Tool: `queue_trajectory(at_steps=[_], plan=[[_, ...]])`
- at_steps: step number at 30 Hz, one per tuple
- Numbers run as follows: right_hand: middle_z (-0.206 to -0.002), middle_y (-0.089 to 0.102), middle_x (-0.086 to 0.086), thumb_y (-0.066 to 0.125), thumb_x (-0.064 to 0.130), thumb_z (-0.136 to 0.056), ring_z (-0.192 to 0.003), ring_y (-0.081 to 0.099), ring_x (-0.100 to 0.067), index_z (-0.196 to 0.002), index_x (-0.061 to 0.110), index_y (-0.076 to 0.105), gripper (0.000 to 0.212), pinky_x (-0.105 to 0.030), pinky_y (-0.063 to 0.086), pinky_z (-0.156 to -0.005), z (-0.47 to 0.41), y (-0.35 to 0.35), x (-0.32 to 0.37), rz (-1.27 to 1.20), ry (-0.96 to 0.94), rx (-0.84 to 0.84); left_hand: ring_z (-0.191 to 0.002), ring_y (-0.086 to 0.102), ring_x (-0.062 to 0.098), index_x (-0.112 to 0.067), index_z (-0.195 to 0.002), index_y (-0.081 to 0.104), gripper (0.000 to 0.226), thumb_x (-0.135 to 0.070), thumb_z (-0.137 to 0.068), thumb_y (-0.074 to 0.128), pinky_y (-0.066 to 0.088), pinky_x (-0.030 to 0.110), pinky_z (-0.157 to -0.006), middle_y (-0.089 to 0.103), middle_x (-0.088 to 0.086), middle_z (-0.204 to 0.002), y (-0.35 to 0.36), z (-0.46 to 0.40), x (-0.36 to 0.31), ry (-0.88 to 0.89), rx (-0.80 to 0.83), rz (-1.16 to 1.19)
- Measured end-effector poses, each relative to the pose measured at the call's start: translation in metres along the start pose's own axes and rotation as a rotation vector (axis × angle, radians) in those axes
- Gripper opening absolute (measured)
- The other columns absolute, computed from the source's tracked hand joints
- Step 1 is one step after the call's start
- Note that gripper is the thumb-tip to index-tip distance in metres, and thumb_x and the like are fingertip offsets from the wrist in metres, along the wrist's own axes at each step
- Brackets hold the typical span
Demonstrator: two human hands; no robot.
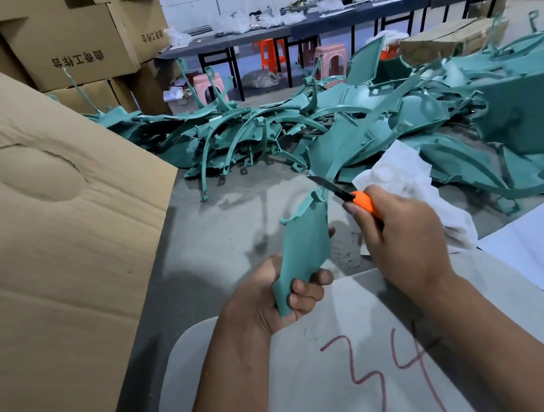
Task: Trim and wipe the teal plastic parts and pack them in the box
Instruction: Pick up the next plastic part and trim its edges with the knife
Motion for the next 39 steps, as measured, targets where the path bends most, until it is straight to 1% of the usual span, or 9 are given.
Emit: queue_trajectory(at_steps=[5,8,14,17,21,26,30,33,39], plan=[[-0.067,0.04,0.007,0.056,0.041,-0.106,-0.054,0.036,-0.026,-0.083,0.012,0.051,0.037,-0.033,0.03,-0.048,0.003,-0.006,0.001,0.134,0.052,-0.087,-0.036,0.044,0.005,-0.01,-0.123,0.062,0.048,-0.023,-0.078,0.053,0.033,0.014,-0.03,0.057,0.016,-0.081,0.003,0.002,-0.007,0.045,0.043,-0.08],[-0.063,0.044,0.004,0.051,0.044,-0.106,-0.054,0.044,-0.03,-0.081,0.016,0.046,0.038,-0.04,0.041,-0.05,0.0,0.007,-0.003,0.095,0.107,0.025,-0.05,0.059,0.017,0.003,-0.13,0.054,0.04,-0.02,-0.1,0.041,0.042,0.018,-0.039,0.071,0.026,-0.1,-0.006,0.003,-0.014,0.185,-0.175,-0.296],[-0.066,0.057,-0.002,0.042,0.058,-0.104,-0.062,0.056,-0.033,-0.084,0.018,0.051,0.046,-0.042,0.045,-0.056,0.005,0.022,-0.004,0.143,0.105,0.211,-0.1,0.074,0.025,0.005,-0.133,0.05,0.037,-0.011,-0.102,0.037,0.057,0.032,-0.091,0.075,0.022,-0.105,0.027,0.017,-0.025,0.378,0.068,-0.087],[-0.066,0.052,-0.001,0.029,0.057,-0.101,-0.067,0.058,-0.035,-0.084,0.02,0.048,0.045,-0.04,0.038,-0.057,0.008,0.029,-0.003,0.212,0.116,0.302,-0.137,0.048,0.046,0.013,-0.144,0.04,0.068,-0.01,-0.087,0.069,0.031,0.058,-0.118,0.051,0.033,-0.143,0.032,0.024,-0.037,0.509,0.238,-0.071],[-0.071,0.06,-0.006,0.033,0.056,-0.103,-0.066,0.058,-0.035,-0.087,0.017,0.052,0.046,-0.043,0.049,-0.061,0.007,0.027,-0.005,0.172,0.216,0.271,-0.151,0.033,0.032,-0.031,-0.161,0.017,0.137,-0.04,-0.053,0.1,0.031,0.064,-0.116,0.034,0.012,-0.163,0.024,0.013,-0.035,0.57,0.282,-0.393],[-0.079,0.062,-0.007,0.035,0.058,-0.106,-0.074,0.06,-0.036,-0.088,0.023,0.045,0.041,-0.039,0.036,-0.059,0.012,0.037,-0.005,0.296,0.173,0.412,-0.119,0.067,0.027,-0.022,-0.141,0.053,0.098,-0.075,-0.063,0.08,0.056,0.05,-0.097,0.067,0.009,-0.134,-0.001,0.005,-0.039,0.677,-0.38,-0.224],[-0.08,0.063,-0.005,0.04,0.05,-0.106,-0.068,0.053,-0.032,-0.086,0.026,0.042,0.032,-0.038,0.036,-0.058,0.013,0.038,-0.005,0.339,0.194,0.43,-0.097,0.073,0.033,-0.006,-0.119,0.061,0.021,-0.013,-0.099,0.061,0.063,0.05,-0.079,0.073,0.017,-0.114,-0.053,0.013,-0.046,0.687,-0.73,0.103],[-0.083,0.066,-0.008,0.048,0.023,-0.103,-0.071,0.058,-0.036,-0.1,0.022,0.041,0.008,-0.043,0.045,-0.062,0.01,0.028,-0.012,0.256,0.292,0.323,-0.085,0.074,0.033,-0.007,-0.102,0.069,0.019,0.002,-0.086,0.061,0.064,0.048,-0.072,0.077,0.014,-0.097,-0.064,0.03,-0.055,0.761,-0.874,-0.032],[-0.104,0.058,-0.001,0.061,0.007,-0.093,-0.091,0.056,-0.027,-0.11,0.023,0.047,0.027,-0.036,0.04,-0.068,0.013,0.036,0.01,0.147,0.197,0.353,-0.091,0.075,0.033,-0.009,-0.097,0.069,0.022,0.007,-0.081,0.071,0.064,0.052,-0.076,0.077,0.008,-0.094,-0.061,0.04,-0.058,0.833,-0.961,-0.04]])
Point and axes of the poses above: each hand's wrist, its own z-axis away from the middle knuckle, its own y-axis out of the palm, x = y × z, the point moved 7 cm from there along -z, towards the middle knuckle
